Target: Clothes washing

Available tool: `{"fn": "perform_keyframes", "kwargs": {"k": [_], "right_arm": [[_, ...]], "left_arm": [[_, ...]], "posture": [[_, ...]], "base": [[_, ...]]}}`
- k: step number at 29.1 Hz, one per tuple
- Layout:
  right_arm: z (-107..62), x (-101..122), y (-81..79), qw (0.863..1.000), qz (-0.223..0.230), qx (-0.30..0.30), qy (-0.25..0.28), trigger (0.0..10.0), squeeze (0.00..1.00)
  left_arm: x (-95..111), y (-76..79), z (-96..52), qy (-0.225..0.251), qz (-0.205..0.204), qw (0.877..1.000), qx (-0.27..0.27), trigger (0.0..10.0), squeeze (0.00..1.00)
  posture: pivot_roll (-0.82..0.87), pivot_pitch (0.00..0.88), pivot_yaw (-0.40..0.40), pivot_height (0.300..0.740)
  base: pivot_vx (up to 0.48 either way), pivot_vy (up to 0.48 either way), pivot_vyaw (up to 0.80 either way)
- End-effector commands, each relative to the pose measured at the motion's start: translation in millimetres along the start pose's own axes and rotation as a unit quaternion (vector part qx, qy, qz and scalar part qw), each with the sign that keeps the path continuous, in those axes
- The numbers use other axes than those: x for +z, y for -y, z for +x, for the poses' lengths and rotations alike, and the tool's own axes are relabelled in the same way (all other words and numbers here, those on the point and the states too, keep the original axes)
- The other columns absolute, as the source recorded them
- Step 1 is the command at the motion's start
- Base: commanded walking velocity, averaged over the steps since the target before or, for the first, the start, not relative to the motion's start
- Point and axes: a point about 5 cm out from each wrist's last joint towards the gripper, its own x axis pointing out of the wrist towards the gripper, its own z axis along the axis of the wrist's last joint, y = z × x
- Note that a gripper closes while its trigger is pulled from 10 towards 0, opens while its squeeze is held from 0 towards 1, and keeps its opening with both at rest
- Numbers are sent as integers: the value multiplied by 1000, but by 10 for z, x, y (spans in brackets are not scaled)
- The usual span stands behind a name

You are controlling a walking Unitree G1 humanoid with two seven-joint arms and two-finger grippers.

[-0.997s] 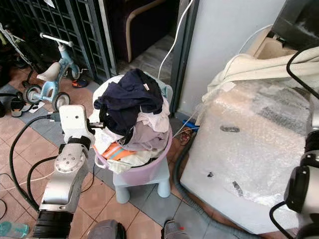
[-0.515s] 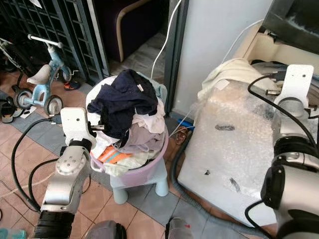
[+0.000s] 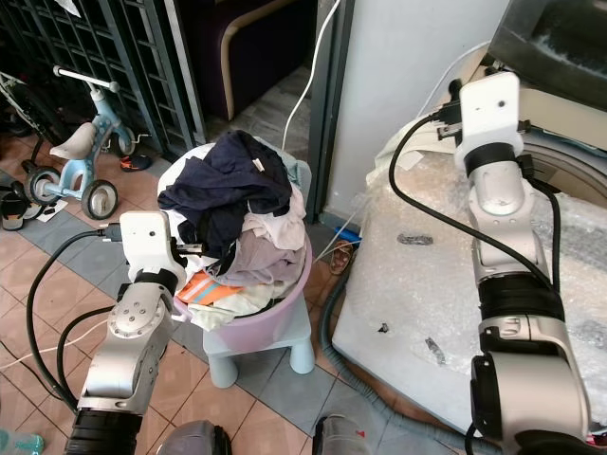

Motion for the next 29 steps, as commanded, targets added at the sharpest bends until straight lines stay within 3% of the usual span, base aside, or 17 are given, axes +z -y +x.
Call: {"fn": "perform_keyframes", "kwargs": {"k": [1, 5, 10, 12, 13, 15, 16, 17, 18, 19, 20, 21, 29], "right_arm": [[-23, -6, -117, 999, 8, 43, -7, 10000, 1000], [-34, -176, -287, 993, -20, 93, -63, 10000, 1000], [30, -377, -390, 984, -40, 97, -147, 10000, 1000], [57, -406, -407, 983, -2, 81, -164, 10000, 1000], [79, -469, -414, 977, 44, 53, -200, 10000, 1000], [96, -502, -415, 972, 73, 26, -222, 10000, 1000], [117, -496, -438, 972, 73, 14, -224, 10000, 886], [129, -489, -461, 972, 63, 10, -225, 10000, 545], [131, -488, -465, 972, 61, 10, -225, 10000, 545], [146, -469, -446, 973, 70, -13, -220, 10000, 122], [146, -469, -446, 973, 70, -13, -220, 10000, 122], [155, -457, -435, 974, 69, -24, -216, 10000, 35], [99, -558, -292, 968, 52, -66, -237, 10000, 0]], "left_arm": [[40, 1, 22, 5, 5, 1000, -3, 10000, 0], [53, -20, 43, 8, 8, 1000, -3, 10000, 0], [59, -8, 42, 9, 11, 1000, -6, 10000, 0], [50, -1, 37, 7, 12, 1000, -8, 10000, 0], [46, 2, 27, 6, 13, 1000, -8, 10000, 0], [36, 0, 10, 4, 14, 1000, -9, 10000, 0], [32, -9, -12, 4, 14, 1000, -9, 10000, 0], [43, -13, -34, 7, 10, 1000, -14, 10000, 0], [46, -13, -39, 8, 9, 1000, -15, 10000, 0], [51, -24, -53, 9, 10, 1000, -16, 10000, 0], [51, -24, -53, 9, 10, 1000, -16, 10000, 0], [56, -31, -63, 11, 11, 1000, -19, 10000, 0], [60, -57, -98, 7, 16, 999, -26, 10000, 0]], "posture": [[35, 24, -1, 740], [35, 27, -1, 740], [43, 32, -4, 740], [46, 32, -6, 740], [51, 35, -8, 740], [58, 37, -8, 740], [67, 41, -10, 740], [72, 45, -10, 740], [72, 45, -10, 740], [77, 51, -8, 740], [77, 51, -8, 740], [79, 57, -6, 740], [81, 79, 6, 740]], "base": [[0, 0, 0], [0, 0, 0], [0, 0, 0], [0, 0, 0], [0, 0, 0], [0, 0, 0], [0, 0, 0], [0, 0, 0], [0, 0, 0], [0, 0, 0], [0, 0, 0], [259, 0, 0], [272, 0, -100]]}}
